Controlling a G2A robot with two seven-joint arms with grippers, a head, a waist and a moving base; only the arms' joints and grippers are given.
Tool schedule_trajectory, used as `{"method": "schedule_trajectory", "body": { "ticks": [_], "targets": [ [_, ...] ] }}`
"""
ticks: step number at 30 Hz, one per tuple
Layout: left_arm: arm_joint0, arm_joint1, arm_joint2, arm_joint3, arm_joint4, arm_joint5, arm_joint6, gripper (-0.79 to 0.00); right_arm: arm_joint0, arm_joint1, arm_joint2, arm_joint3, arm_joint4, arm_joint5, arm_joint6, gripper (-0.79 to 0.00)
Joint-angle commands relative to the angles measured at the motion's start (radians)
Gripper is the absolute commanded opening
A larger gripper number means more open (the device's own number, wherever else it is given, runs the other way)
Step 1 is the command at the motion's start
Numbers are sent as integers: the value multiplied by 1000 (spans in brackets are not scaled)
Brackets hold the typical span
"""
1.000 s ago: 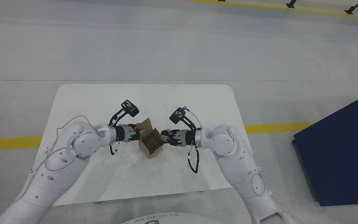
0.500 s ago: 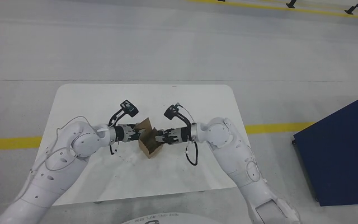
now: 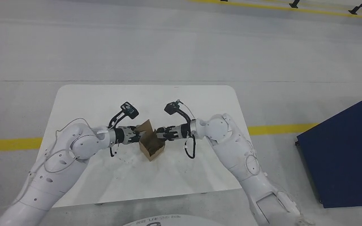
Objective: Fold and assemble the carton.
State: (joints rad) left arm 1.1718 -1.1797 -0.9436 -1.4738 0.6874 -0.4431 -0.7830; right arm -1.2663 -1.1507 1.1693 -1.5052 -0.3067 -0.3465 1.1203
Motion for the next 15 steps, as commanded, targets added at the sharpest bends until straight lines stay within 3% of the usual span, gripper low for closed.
{"method": "schedule_trajectory", "body": {
  "ticks": [1,10,15],
  "targets": [
    [0,1,0,2,0,-1,-1,-785,21,-3,-24,19,-1,16,5,-785],
    [-7,3,3,10,-9,-2,-3,-785,120,-19,-122,146,103,-11,100,-785],
    [-13,3,8,15,-13,1,-3,-785,144,-10,-77,203,251,-93,140,-785]
  ]
}}
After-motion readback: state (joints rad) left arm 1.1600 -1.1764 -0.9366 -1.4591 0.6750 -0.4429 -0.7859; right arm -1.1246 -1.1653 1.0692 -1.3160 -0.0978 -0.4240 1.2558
